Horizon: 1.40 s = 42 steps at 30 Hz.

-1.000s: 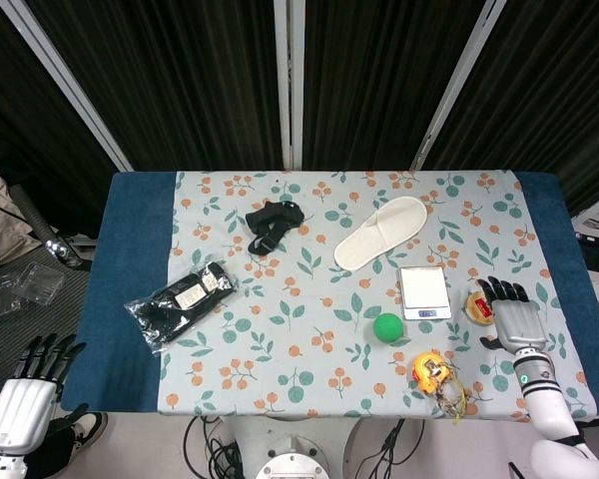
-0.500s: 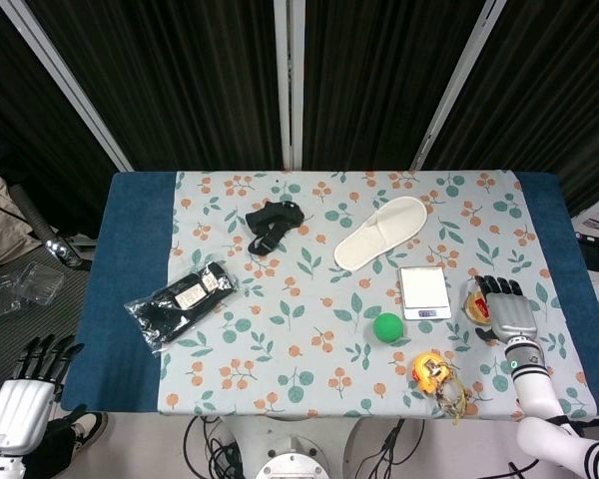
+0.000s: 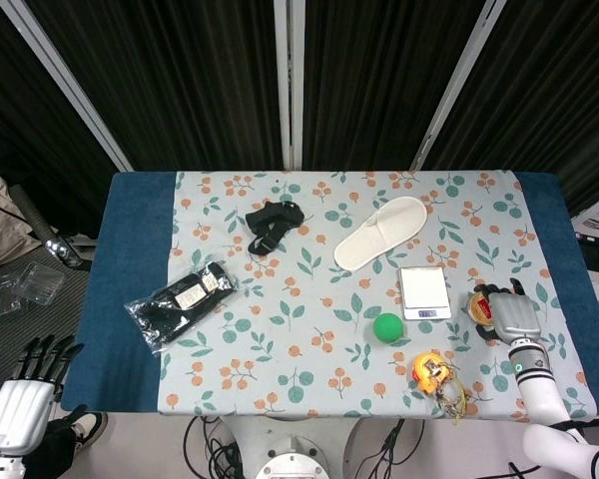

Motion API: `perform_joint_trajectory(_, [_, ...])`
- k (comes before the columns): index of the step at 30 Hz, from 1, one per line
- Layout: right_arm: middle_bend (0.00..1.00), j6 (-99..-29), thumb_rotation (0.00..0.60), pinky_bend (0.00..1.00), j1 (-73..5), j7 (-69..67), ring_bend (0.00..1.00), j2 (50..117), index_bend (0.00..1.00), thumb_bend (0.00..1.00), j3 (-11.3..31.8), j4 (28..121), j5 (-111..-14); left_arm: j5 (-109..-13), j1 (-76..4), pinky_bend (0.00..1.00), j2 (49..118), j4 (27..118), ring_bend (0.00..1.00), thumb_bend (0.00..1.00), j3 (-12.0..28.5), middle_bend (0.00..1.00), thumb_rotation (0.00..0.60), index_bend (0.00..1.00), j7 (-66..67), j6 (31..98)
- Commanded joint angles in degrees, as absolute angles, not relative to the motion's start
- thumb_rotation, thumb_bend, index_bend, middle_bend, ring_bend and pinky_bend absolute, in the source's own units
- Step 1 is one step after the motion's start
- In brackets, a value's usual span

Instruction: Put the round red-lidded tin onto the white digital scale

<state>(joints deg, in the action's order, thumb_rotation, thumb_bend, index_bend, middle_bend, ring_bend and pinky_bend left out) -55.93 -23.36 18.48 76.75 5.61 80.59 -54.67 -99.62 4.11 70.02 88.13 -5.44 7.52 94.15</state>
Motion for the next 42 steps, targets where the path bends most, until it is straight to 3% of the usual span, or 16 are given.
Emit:
perform_joint_trajectory(1, [0.40, -58.68, 0.600, 0.04, -22.66, 16.04, 0.34, 76.08, 0.55, 0.26, 6.65, 81.53, -57.49, -99.64, 4.06, 0.02, 70.01, 88.21, 0.00, 0.10, -5.42, 0.09, 0.600, 0.16, 7.59, 94.10])
perform_joint_trajectory(8, [0.40, -61.93, 0.600, 0.04, -24.61, 14.64, 0.34, 78.09, 0.56, 0.26, 8.92, 81.23, -62.87, -99.52, 4.15, 0.02, 70.00, 88.42, 0.00, 0.10, -5.42, 0.09, 0.600, 0.16, 7.82, 94.12])
perform_joint_trajectory(20, [0.35, -57.04, 0.600, 0.04, -28.48, 18.60, 0.32, 83.08, 0.52, 0.22, 9.82, 79.11, -58.42, -98.95, 4.79, 0.02, 70.02, 87.19, 0.00, 0.10, -5.50, 0.09, 0.600, 0.16, 6.26, 94.83])
perform_joint_trajectory(23, [0.30, -57.30, 0.600, 0.02, -28.63, 18.31, 0.24, 84.22, 0.43, 0.20, 9.53, 77.90, -59.08, -98.96, 4.70, 0.02, 70.25, 86.71, 0.00, 0.10, -5.42, 0.09, 0.600, 0.16, 5.87, 94.78])
perform_joint_trajectory(25, [0.25, -57.07, 0.600, 0.01, -28.69, 17.75, 0.15, 84.40, 0.29, 0.15, 9.24, 77.62, -59.72, -98.99, 4.71, 0.02, 70.43, 86.37, 0.00, 0.10, -5.44, 0.09, 0.600, 0.16, 5.63, 94.81])
perform_joint_trajectory(27, [0.14, -57.09, 0.600, 0.00, -28.67, 16.79, 0.04, 84.30, 0.06, 0.08, 8.96, 77.56, -60.86, -98.90, 4.73, 0.02, 70.45, 86.22, 0.00, 0.10, -5.49, 0.09, 0.600, 0.16, 5.26, 94.76])
perform_joint_trajectory(28, [0.11, -56.93, 0.600, 0.00, -28.64, 16.25, 0.02, 84.15, 0.02, 0.06, 8.84, 77.67, -61.26, -98.87, 4.75, 0.02, 70.43, 86.18, 0.00, 0.10, -5.46, 0.09, 0.600, 0.16, 5.12, 94.82])
perform_joint_trajectory(32, [0.02, -55.41, 0.600, 0.00, -28.73, 14.17, 0.00, 83.02, 0.00, 0.02, 8.49, 78.49, -62.06, -99.02, 4.80, 0.02, 70.33, 86.16, 0.00, 0.10, -5.42, 0.09, 0.600, 0.16, 4.83, 95.15])
perform_joint_trajectory(36, [0.00, -55.31, 0.600, 0.00, -28.52, 12.55, 0.00, 82.17, 0.00, 0.00, 8.24, 79.21, -63.13, -99.16, 4.90, 0.02, 70.32, 86.25, 0.00, 0.10, -5.50, 0.09, 0.600, 0.16, 4.99, 95.29])
perform_joint_trajectory(42, [0.00, -66.46, 0.600, 0.00, -22.84, 9.00, 0.00, 78.05, 0.00, 0.00, 6.01, 83.95, -70.96, -99.24, 5.17, 0.02, 70.22, 86.46, 0.00, 0.10, -5.49, 0.09, 0.600, 0.16, 5.01, 95.82])
